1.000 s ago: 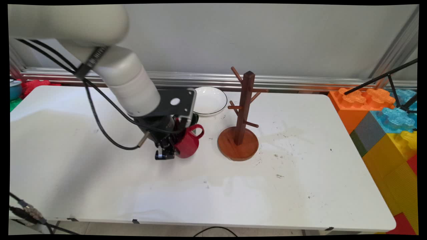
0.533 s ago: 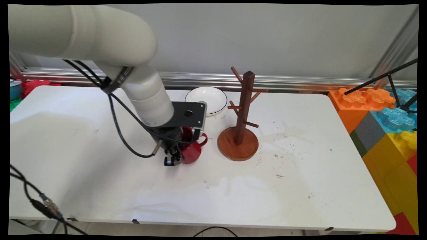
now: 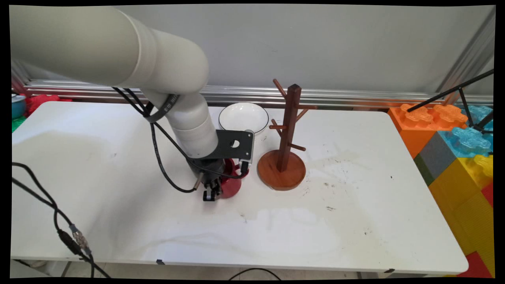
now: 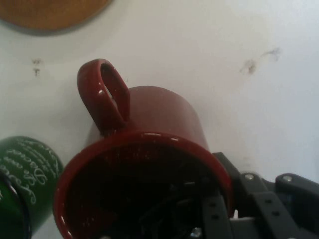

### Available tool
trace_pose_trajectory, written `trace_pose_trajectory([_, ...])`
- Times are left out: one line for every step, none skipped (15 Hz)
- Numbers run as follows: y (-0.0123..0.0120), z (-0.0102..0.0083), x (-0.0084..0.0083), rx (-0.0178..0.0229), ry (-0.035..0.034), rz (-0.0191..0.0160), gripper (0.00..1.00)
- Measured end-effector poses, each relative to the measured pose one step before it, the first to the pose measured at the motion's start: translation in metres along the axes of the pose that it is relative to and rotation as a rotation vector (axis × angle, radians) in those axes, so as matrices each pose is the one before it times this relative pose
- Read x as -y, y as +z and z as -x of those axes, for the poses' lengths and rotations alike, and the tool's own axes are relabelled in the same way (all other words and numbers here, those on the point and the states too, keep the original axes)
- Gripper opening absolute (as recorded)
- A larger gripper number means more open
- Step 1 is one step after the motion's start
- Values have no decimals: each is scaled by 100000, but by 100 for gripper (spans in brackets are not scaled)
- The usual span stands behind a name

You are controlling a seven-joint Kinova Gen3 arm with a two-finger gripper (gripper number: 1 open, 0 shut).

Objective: Place the picked object on the table

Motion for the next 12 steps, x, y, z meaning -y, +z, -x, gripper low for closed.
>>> trace_pose_trajectory([226,-142,38,278,-92,147,0])
trace_pose_trajectory([164,-109,47,143,-42,83,0])
trace_pose_trajectory([96,-66,35,56,-56,29,0])
trace_pose_trajectory([158,-102,55,42,-148,122,100])
trace_pose_trajectory([109,-83,47,-148,-196,73,100])
trace_pose_trajectory([113,-120,41,-356,-169,100,100])
trace_pose_trajectory([54,-87,50,-554,-246,192,100])
trace_pose_trajectory([11,-57,43,-592,-217,181,100])
trace_pose_trajectory([-65,-59,86,-912,-268,133,100])
trace_pose_trajectory([-155,-30,122,-930,-331,31,100])
trace_pose_trajectory([-331,-7,187,-1375,-486,-175,100])
trace_pose_trajectory([-400,22,185,-1266,-346,-337,100])
